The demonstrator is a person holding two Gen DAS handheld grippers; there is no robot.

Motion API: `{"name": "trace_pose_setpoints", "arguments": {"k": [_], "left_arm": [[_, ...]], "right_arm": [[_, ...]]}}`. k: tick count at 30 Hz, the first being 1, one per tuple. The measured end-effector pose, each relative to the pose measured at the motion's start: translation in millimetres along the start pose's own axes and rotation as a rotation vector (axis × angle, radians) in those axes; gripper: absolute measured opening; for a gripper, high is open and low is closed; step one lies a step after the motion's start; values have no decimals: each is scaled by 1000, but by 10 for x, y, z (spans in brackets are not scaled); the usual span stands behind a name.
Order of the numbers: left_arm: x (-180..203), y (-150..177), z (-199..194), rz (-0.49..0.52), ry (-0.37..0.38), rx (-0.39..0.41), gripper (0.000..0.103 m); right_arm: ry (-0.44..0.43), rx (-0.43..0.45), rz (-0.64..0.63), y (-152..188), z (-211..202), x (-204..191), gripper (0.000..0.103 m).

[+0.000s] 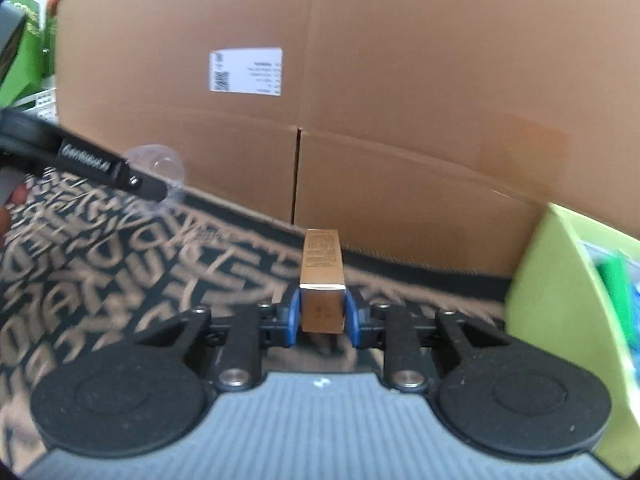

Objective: Organize objects
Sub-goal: 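Grasp the clear plastic cup with the left tool while the right tool grasps the brown box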

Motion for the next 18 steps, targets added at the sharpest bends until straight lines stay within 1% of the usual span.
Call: {"name": "trace_pose_setpoints", "arguments": {"k": [4,5,7,8,10,11,12,13,15,16,17,18], "left_arm": [[538,322,-496,75,119,-10,11],[624,374,-533,86,145,-14,11],[797,582,-689,102,184,-21,11],[848,673,-776,104,193,-18,11],[904,763,-763,110,180,-14,14],[889,793,-758,106,166,-22,20],[851,794,-752,97,151,-31,30],[787,778,-747,87,129,-39,35],[573,680,-761,45,45,-37,62],[459,604,-740,20,-4,-13,67],[356,522,-722,3,-55,18,75],[258,442,-701,-9,-108,47,78]], "right_arm": [[-27,-8,31,339,-664,-60,23],[-24,-7,34,429,-836,-65,23],[-15,-6,46,594,-1150,-58,23],[-10,-4,60,656,-1300,-42,23],[4,-8,90,773,-1520,21,23],[18,-17,108,841,-1592,68,23],[32,-22,118,874,-1651,95,23],[44,-22,126,906,-1703,138,23],[60,-15,139,921,-1764,206,23],[64,-4,147,904,-1780,224,24],[63,6,155,885,-1781,228,23],[60,14,163,871,-1767,228,24]]}}
Point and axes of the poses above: each gripper's, at about its wrist camera, not at the fingertips, and z roughly the way its jaws point, x to its right, y to its underside, the point moved 10 cm from there along z, roughly the way its jaws point, and after that the axes turned 3 degrees about z, right-handed, at the moved point
